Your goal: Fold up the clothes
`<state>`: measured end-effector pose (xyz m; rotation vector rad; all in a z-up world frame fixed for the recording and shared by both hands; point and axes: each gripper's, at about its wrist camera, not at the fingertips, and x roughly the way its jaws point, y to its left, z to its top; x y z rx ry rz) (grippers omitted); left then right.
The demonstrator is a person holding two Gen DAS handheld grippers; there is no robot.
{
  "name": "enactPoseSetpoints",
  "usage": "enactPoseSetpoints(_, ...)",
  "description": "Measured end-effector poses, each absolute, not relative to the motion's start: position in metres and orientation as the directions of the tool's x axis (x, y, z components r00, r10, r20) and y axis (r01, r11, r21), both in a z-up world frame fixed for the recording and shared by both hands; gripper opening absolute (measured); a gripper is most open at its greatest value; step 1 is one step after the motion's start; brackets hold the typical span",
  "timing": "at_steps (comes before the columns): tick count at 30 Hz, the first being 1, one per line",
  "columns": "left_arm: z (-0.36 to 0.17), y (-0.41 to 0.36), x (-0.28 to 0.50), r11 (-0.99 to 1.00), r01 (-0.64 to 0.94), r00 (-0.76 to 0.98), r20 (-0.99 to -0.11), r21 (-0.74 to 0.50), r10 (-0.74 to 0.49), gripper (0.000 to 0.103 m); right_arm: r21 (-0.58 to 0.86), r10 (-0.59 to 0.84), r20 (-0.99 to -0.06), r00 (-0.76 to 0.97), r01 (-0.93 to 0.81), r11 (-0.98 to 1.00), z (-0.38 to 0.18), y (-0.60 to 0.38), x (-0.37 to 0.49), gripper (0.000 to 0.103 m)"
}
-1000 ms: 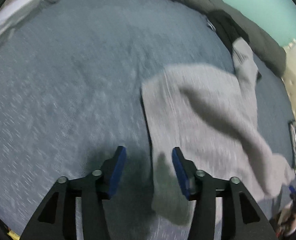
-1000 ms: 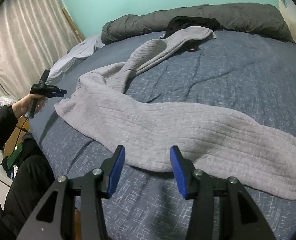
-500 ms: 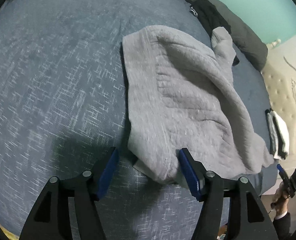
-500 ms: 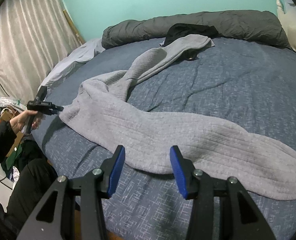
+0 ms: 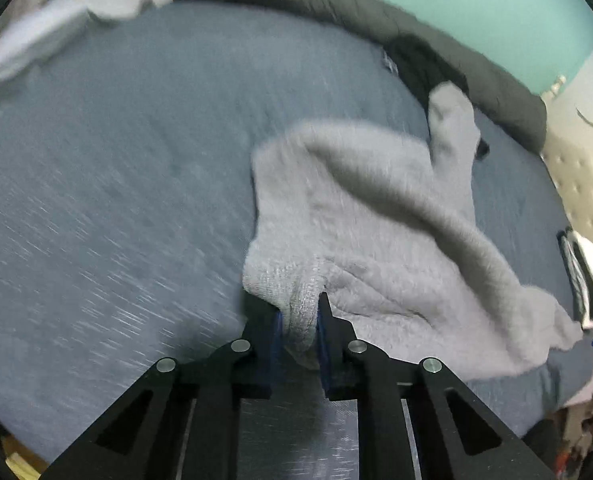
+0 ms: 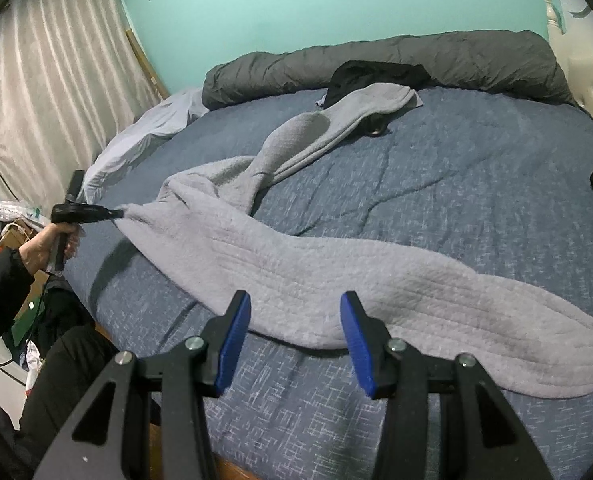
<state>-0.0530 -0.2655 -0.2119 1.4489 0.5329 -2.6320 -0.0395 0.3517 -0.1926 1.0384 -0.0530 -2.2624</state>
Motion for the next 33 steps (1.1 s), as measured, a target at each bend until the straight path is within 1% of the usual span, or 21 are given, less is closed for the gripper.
enactPoseSetpoints(3,-0.190,-0.292,-0.041,-0.923,0.290,-0.577,-0.816,-0.252,0.042,0.014,0.290,-0.571,-0.657,-0.493,0.534,-0.795,-0.186,0.356,-0.039,0.047)
enactPoseSetpoints(5,-0.188,-0.306,-0.034,-0.915,0.324,-0.572,-0.820,-0.242,0.014,0.014,0.293,-0.573,-0.652,-0.496,0.532,-0.794,-0.184,0.357,-0.038,0.047)
enactPoseSetpoints(7,-0.205,-0.305,-0.038,-0.907,0.354,-0.523,-0.852,-0.228,0.010,0.014,0.301,-0.574,-0.653,-0.494,0.525,-0.796,-0.185,0.358,-0.039,0.047)
enactPoseSetpoints(10,-0.244,-0.300,-0.041,-0.878,0.402,-0.456,-0.888,-0.259,0.054,0.016,0.318,-0.569,-0.660,-0.490,0.504,-0.803,-0.188,0.361,-0.042,0.047)
enactPoseSetpoints(13,-0.265,-0.302,-0.035,-0.850,0.453,-0.425,-0.903,-0.267,0.057,0.020,0.321,-0.556,-0.671,-0.491,0.484,-0.814,-0.189,0.365,-0.044,0.047)
enactPoseSetpoints(14,-0.270,-0.303,-0.033,-0.840,0.468,-0.421,-0.905,-0.274,0.060,0.022,0.320,-0.551,-0.675,-0.492,0.478,-0.818,-0.190,0.367,-0.045,0.047)
enactPoseSetpoints(15,-0.271,-0.304,-0.030,-0.834,0.478,-0.424,-0.904,-0.277,0.058,0.026,0.322,-0.546,-0.677,-0.493,0.469,-0.822,-0.190,0.370,-0.046,0.048)
enactPoseSetpoints(16,-0.267,-0.305,-0.028,-0.832,0.480,-0.434,-0.900,-0.276,0.048,0.028,0.324,-0.542,-0.679,-0.495,0.460,-0.826,-0.191,0.373,-0.047,0.047)
enactPoseSetpoints(18,-0.257,-0.305,-0.023,-0.830,0.486,-0.456,-0.890,-0.273,0.025,0.036,0.329,-0.534,-0.683,-0.498,0.443,-0.834,-0.192,0.379,-0.050,0.047)
enactPoseSetpoints(21,-0.232,-0.307,-0.015,-0.823,0.508,-0.502,-0.864,-0.256,-0.041,0.036,0.347,-0.524,-0.687,-0.503,0.407,-0.845,-0.196,0.389,-0.054,0.047)
enactPoseSetpoints(24,-0.213,-0.311,-0.005,-0.817,0.516,-0.542,-0.837,-0.258,-0.077,0.036,0.376,-0.518,-0.690,-0.505,0.361,-0.853,-0.203,0.396,-0.060,0.047)
enactPoseSetpoints(28,-0.192,-0.292,-0.014,-0.853,0.462,-0.580,-0.810,-0.241,-0.085,0.036,0.393,-0.506,-0.702,-0.501,0.321,-0.862,-0.212,0.399,-0.068,0.048)
enactPoseSetpoints(33,-0.177,-0.254,-0.041,-0.884,0.387,-0.648,-0.759,-0.262,-0.059,0.036,0.409,-0.491,-0.724,-0.485,0.271,-0.871,-0.222,0.400,-0.088,0.048)
